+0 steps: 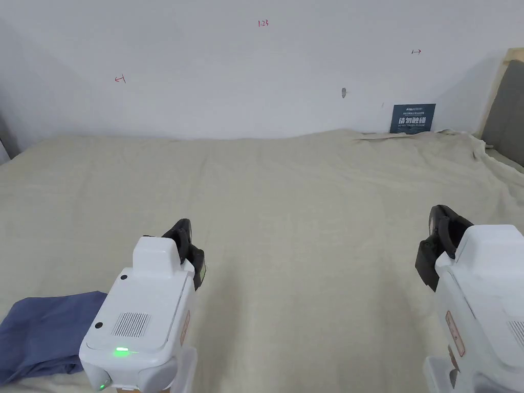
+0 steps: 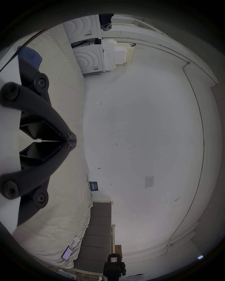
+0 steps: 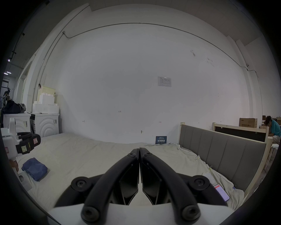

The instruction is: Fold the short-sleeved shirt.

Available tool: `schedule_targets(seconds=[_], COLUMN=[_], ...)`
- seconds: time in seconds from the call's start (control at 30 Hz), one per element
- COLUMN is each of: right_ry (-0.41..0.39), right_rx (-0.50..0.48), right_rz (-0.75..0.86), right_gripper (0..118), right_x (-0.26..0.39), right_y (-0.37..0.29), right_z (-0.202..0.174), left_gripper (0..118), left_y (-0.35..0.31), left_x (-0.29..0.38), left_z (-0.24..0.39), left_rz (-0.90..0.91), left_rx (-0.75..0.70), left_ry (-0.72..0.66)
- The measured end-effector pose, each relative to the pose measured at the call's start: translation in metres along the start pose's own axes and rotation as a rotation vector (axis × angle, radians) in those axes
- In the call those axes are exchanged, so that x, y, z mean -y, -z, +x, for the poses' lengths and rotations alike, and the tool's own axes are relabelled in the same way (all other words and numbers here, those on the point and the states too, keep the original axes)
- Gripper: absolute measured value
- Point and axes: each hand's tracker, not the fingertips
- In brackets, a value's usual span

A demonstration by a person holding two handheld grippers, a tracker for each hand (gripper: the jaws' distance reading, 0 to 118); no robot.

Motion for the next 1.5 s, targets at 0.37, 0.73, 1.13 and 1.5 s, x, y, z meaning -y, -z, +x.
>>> schedule_targets(seconds=[0.37, 0.73, 1.13, 1.5], right_ry=[0.004, 0.026, 0.028, 0.025], right_rx=[0.007, 0.012, 0.014, 0.008], right_rz=[0.010, 0.002, 0.014, 0.020], right_gripper=[109, 109, 109, 109], right_x=[-0.0056, -0.0057, -0.0074, -0.0076], right_y=[-0.0023, -0.0033, -0.0027, -0.0017], right_z=[-0.0003, 0.0005, -0.0007, -0.0011], left_gripper=[118, 118, 118, 118], left_y=[-0.0026, -0.0040, -0.0048, -0.0044], left_x=[-0.0008, -0.0044, -0.0058, -0.0067], left_z=[-0.0060, -0.0072, -0.0052, -0.0090], left_rz=[0.010, 0.014, 0.018, 0.028], left_rx=[-0.007, -0.013, -0.012, -0.032], left_ry=[-0.023, -0.018, -0.008, -0.025])
